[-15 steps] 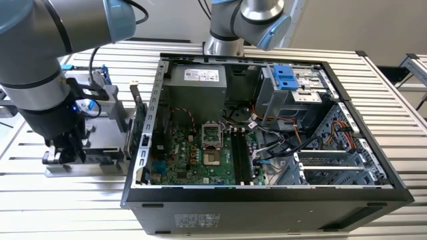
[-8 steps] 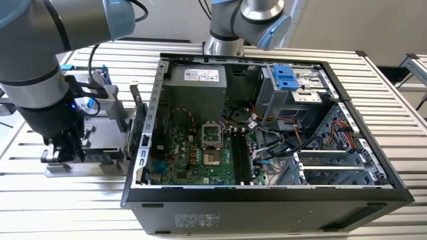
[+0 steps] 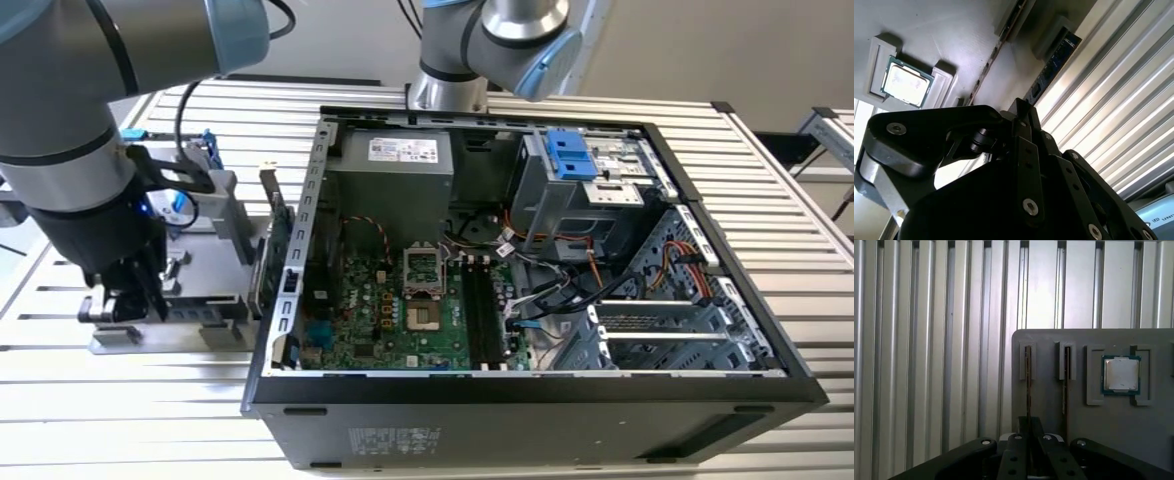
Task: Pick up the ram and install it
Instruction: 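Pick up the ram and move it above insertion slot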
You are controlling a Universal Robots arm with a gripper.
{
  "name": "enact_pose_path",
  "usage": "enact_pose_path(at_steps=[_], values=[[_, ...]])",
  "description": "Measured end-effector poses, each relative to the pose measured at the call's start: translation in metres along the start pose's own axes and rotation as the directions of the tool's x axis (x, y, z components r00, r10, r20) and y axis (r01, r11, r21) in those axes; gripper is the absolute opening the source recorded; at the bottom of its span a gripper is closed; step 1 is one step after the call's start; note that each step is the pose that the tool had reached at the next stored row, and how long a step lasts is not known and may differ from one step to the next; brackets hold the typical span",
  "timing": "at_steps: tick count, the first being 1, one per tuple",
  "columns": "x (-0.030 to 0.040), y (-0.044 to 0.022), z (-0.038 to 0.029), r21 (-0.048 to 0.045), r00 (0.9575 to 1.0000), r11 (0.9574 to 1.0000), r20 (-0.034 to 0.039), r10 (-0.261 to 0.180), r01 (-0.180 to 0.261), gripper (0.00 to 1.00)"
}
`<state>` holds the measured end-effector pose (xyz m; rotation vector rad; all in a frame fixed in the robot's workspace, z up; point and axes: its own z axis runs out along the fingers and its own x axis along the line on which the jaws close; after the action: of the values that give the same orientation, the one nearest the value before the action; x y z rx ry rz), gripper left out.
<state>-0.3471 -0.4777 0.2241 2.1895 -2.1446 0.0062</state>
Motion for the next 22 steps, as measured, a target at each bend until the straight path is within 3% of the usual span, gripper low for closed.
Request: enact_pose_path(at_steps=[10, 13, 22], values=[[0.0004, 0.0003, -0.0060, -0.0001, 1.0000, 1.0000, -0.0001, 0.000, 0.000, 0.00], [0.0007, 0.0006, -0.0118, -0.0002, 1.0000, 1.0000, -0.0001, 0.000, 0.000, 0.00], [0.0011, 0.0011, -0.0198, -0.0002, 1.0000, 1.0000, -0.0001, 0.000, 0.000, 0.00]])
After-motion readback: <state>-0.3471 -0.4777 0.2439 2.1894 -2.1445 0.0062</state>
